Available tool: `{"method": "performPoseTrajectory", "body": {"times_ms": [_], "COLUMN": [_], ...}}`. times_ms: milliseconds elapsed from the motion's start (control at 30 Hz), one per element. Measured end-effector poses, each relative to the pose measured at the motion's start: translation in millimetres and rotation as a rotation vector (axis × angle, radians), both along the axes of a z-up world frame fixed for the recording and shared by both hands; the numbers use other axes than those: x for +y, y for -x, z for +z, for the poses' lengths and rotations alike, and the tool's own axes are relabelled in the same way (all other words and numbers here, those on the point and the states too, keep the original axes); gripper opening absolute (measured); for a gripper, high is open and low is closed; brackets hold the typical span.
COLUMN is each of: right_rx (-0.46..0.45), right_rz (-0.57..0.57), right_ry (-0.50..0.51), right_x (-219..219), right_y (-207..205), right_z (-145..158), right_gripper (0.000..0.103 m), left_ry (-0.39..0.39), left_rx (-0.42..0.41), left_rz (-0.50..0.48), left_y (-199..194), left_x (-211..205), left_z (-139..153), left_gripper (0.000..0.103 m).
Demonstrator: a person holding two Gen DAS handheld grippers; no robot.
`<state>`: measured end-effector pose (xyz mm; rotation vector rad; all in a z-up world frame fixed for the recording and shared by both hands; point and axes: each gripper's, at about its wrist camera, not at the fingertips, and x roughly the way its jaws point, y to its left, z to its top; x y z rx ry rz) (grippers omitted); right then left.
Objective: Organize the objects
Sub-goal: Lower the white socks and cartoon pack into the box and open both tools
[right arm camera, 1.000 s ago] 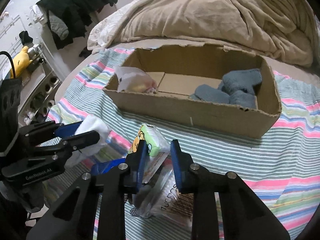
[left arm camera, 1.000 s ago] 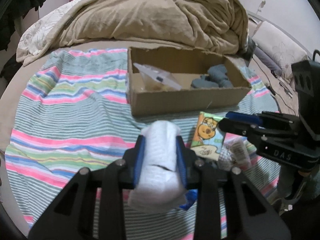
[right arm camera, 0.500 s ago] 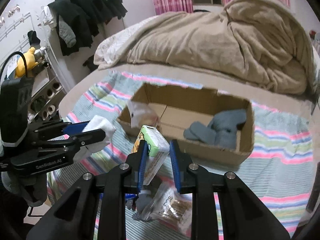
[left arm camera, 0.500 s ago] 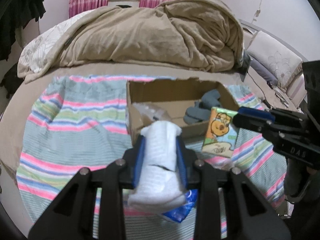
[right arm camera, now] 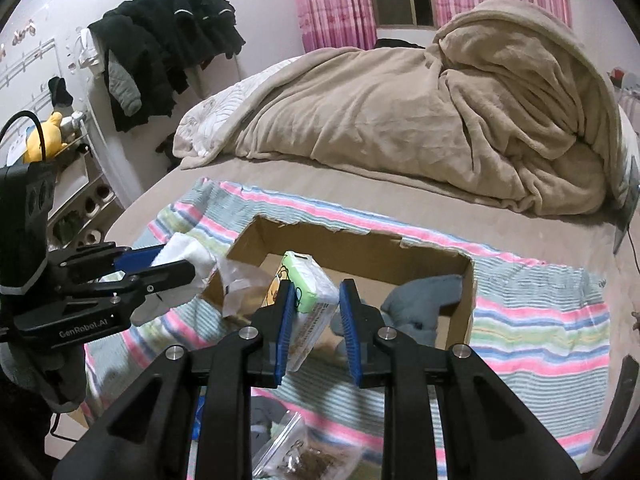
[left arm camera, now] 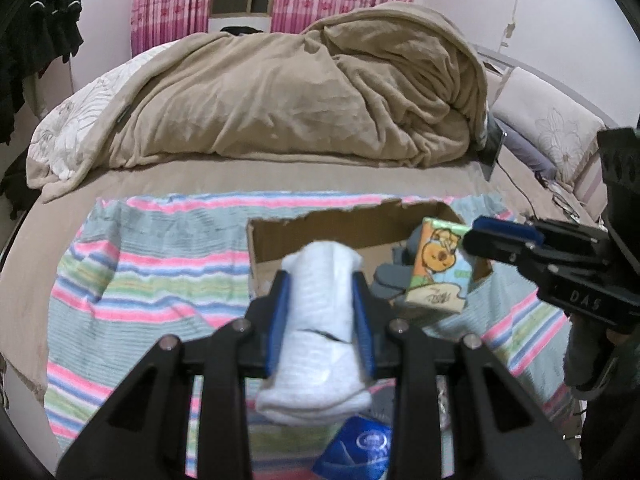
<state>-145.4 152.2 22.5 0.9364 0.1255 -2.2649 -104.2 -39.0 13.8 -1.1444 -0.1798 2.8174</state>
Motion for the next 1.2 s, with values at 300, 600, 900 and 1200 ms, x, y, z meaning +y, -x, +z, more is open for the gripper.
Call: {"method": "performPoseTrajectory", "body": {"times_ms": [300, 600, 900, 1200], "right_rx": [-0.022, -0.098, -0.172, -0.198], "right_rz": [0.008, 0.018, 0.037, 0.028], "right_ry": [-0.005, 0.001, -0.004, -0.053], "right_x": [-7, -17, -28, -36], "right_y": [23, 46, 56, 58], "right_z": [-15, -51, -81, -92], "right_gripper": [0.024, 0.024, 0.024, 0.03], "left_ry": [-0.04, -0.038, -0.001, 0.005], "left_rx": [-0.017, -0.048, -0.091, -0.078], "left_rz": [-0.008, -0.011, -0.006, 0.036], "left_y": [38, 68, 88, 83], "left_x": [-11, -11, -6, -10], "left_z": [-11, -32, -51, -42], "left_gripper": [0.031, 0.031, 0.038, 0.065]}}
